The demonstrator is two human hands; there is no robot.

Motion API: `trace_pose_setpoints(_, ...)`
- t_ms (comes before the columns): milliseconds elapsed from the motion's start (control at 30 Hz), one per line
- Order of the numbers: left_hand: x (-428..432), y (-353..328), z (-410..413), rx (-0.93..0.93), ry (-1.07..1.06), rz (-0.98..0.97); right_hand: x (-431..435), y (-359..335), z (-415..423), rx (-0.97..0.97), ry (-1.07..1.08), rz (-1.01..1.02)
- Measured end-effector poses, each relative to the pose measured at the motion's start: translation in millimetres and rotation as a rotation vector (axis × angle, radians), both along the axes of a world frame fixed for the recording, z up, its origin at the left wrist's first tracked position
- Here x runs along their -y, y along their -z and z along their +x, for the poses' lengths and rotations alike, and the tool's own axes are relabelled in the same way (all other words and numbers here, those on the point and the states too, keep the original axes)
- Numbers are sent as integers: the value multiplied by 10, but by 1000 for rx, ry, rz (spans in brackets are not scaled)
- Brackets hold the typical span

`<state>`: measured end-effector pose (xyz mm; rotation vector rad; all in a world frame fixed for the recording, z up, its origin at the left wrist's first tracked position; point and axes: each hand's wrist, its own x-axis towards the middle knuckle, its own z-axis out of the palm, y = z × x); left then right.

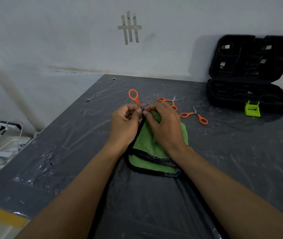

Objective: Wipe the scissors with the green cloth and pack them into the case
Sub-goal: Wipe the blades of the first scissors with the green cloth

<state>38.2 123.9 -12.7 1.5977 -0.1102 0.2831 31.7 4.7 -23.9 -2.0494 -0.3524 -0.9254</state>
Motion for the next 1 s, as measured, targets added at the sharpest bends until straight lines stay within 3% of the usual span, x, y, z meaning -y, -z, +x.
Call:
trace_pose_setpoints(567, -38, -18, -9, 43, 11, 187, 17, -33, -60, -43, 121, 111)
trace_pose_setpoints(800, -91, -65, -8, -41, -53, -70, 77, -87, -74, -131, 59, 294)
trace_pose_setpoints(1000, -24, -34, -28, -13, -16, -83, 50, -113, -86, -169, -69, 350)
